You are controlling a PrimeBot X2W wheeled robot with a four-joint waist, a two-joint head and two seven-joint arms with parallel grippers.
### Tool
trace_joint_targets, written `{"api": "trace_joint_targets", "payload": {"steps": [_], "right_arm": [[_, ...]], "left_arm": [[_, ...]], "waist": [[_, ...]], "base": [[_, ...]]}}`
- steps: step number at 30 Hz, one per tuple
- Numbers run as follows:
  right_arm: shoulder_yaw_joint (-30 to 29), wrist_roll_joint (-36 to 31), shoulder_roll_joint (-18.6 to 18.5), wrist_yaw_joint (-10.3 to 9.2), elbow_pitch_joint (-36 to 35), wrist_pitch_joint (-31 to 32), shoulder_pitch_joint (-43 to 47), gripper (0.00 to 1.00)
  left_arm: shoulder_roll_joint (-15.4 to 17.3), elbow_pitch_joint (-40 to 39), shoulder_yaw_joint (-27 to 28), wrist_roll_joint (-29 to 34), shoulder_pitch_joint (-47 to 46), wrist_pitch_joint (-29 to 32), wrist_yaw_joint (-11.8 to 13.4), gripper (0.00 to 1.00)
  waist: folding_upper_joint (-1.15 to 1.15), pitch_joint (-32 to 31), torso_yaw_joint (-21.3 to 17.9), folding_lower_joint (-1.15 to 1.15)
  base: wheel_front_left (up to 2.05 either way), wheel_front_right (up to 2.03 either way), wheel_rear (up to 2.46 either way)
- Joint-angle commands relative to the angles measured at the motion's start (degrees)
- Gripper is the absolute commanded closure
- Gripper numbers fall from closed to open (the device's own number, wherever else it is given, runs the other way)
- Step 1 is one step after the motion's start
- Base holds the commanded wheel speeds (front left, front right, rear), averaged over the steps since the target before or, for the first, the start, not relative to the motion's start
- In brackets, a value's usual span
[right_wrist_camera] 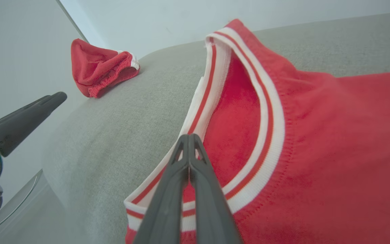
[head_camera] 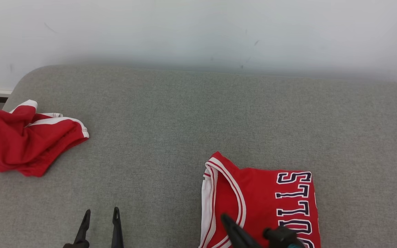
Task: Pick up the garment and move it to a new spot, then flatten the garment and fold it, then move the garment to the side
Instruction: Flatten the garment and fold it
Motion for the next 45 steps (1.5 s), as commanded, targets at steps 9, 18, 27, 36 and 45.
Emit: {"api": "trace_joint_targets", "payload": {"steps": [9,18,27,36,45], "right_arm": [[-15.9,-2.75,-1.19,-0.13,-7.03,-0.06,0.75,1.0],[-27.1,-6.97,-0.43,-0.13,0.72,-0.07,-3.28,1.0],[-31.21,-6.86,-0.05,-0.13,6.68,-0.06,-9.49,1.0],[-24.52,-3.76,0.08,0.01,8.62,-0.05,-14.28,1.0],[-21.25,-3.01,0.0,0.0,5.77,-0.06,-13.86,1.0]], "left_arm": [[0.1,-0.71,-0.11,-0.31,0.12,-0.13,0.33,0.0],[0.1,-0.78,-2.07,0.48,-2.41,-0.13,-0.14,0.0],[0.11,-1.0,-5.92,-0.16,-6.99,-0.13,-0.07,0.0],[0.08,-0.9,-8.62,-1.31,-8.67,-0.13,1.25,0.0],[0.1,-0.69,-8.23,-1.31,-6.94,-0.13,1.61,0.0]], "waist": [[0.0,0.69,-0.34,0.0],[0.0,2.8,2.16,0.0],[0.0,7.22,7.78,0.0],[0.0,8.96,10.88,0.0],[0.0,7.85,10.31,0.0]], "base": [[0.0,0.0,0.0],[0.0,0.0,0.0],[0.0,0.0,0.0],[0.0,0.0,0.0],[0.0,0.0,0.0]]}}
